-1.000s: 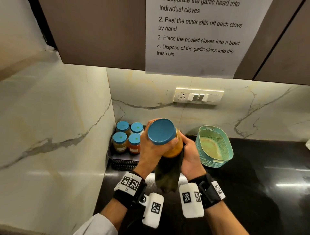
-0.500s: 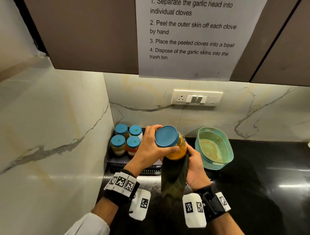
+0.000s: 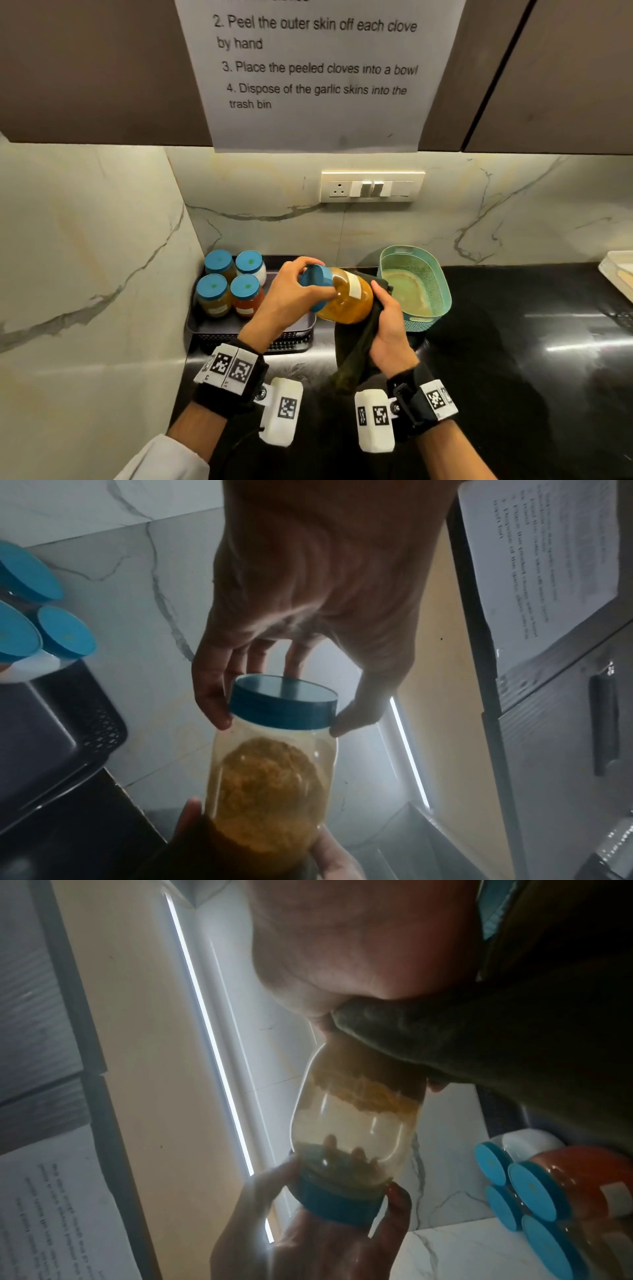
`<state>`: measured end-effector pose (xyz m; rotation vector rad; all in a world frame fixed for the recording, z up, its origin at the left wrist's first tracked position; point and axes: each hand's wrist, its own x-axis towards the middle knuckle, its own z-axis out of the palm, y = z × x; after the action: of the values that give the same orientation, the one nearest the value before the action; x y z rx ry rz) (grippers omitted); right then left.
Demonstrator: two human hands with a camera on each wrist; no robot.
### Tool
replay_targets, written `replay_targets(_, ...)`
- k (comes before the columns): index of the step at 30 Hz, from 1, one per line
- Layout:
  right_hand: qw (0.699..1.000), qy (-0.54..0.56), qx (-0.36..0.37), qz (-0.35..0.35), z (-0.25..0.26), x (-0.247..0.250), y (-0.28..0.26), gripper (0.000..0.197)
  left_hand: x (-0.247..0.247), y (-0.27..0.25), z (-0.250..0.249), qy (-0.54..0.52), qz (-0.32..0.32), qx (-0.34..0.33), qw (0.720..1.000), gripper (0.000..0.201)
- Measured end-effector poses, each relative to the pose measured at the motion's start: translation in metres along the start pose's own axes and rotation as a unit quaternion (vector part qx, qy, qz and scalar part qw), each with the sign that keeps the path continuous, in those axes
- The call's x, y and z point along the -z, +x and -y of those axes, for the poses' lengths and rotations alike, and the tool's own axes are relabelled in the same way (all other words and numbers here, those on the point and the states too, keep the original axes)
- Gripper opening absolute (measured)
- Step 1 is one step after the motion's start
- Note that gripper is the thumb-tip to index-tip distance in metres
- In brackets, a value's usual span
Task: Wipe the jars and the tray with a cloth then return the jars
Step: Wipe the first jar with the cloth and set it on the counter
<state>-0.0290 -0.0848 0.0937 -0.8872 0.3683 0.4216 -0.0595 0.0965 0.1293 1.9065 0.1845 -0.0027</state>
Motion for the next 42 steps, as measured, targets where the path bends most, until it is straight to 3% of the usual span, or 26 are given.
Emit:
replay_targets(5,0.999,-0.038,-0.023,-0.017,0.013,0.023,0.009,0.037,-0.015,0.011,-0.001,0.095,0.016,-0.072,0.993,0.063)
replay_targets(14,0.996,-0.005,-0.064,-0.069,0.04,0.096,0.039,0.039,-0.061,0.085,0.015,0.283,0.039,-0.163,0.944,0.057)
replay_targets(22,0.991,-0.069,-0.065,-0.093,0.068,0.135,0.071,0.037,-0.117,0.171,0.035,0.382,0.115,-0.157,0.903,0.064)
replay_targets(30,0.984,-0.134,-0.073,-0.095,0.064,0.156,0.094,0.032,-0.144,0.246,0.078,0.46,0.158,-0.161,0.859,0.066)
replay_targets(42,0.99,-0.116,-0.039,-0.066,0.088,0.166,0.115,0.032,-0.153,0.299,0.103,0.512,0.151,-0.184,0.825,0.073)
